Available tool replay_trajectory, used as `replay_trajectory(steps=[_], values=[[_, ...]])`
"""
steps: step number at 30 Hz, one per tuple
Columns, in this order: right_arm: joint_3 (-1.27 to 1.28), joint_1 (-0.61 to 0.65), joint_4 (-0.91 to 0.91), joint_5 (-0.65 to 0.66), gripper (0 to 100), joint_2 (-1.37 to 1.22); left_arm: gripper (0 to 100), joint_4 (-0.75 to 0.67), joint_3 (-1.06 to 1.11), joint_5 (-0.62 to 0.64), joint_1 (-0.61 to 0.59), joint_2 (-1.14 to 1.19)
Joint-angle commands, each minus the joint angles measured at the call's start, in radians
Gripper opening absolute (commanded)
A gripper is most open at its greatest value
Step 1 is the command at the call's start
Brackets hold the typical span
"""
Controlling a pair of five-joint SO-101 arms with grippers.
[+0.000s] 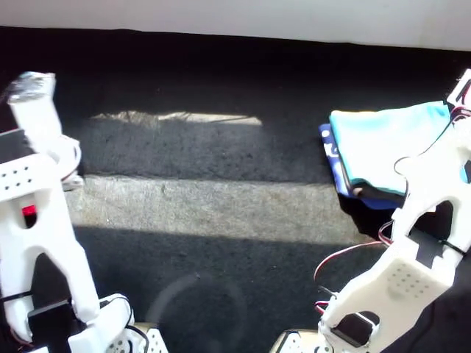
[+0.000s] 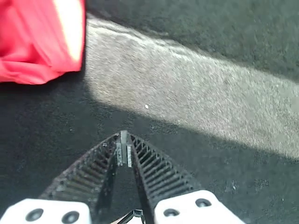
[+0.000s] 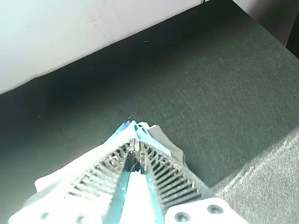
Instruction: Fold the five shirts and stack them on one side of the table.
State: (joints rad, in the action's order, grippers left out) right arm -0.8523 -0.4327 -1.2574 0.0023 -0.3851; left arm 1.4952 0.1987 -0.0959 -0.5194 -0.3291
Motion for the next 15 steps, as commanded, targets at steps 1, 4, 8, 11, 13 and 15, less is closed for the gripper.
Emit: replay_trajectory(steps=[1, 4, 8, 11, 13, 15], values=[[-0.073, 0.039, -0.113, -0.008, 1.2, 0.087, 1, 0.003, -0.091, -0.003, -0.143, -0.038], [-0.117, 0.077, -0.219, -0.008, 1.2, 0.09, 4, 0.002, -0.11, -0.069, -0.248, -0.035], [-0.22, 0.134, -0.412, -0.008, 1.2, 0.09, 17, -0.043, -0.094, -0.198, -0.36, -0.035], [-0.259, 0.177, -0.507, -0.008, 1.3, 0.088, 23, -0.172, -0.059, -0.222, -0.46, -0.033], [-0.243, 0.182, -0.506, -0.008, 1.3, 0.088, 24, -0.282, -0.016, -0.224, -0.516, -0.033], [-0.22, 0.185, -0.506, -0.008, 1.3, 0.088, 24, -0.387, 0.025, -0.232, -0.564, -0.01]])
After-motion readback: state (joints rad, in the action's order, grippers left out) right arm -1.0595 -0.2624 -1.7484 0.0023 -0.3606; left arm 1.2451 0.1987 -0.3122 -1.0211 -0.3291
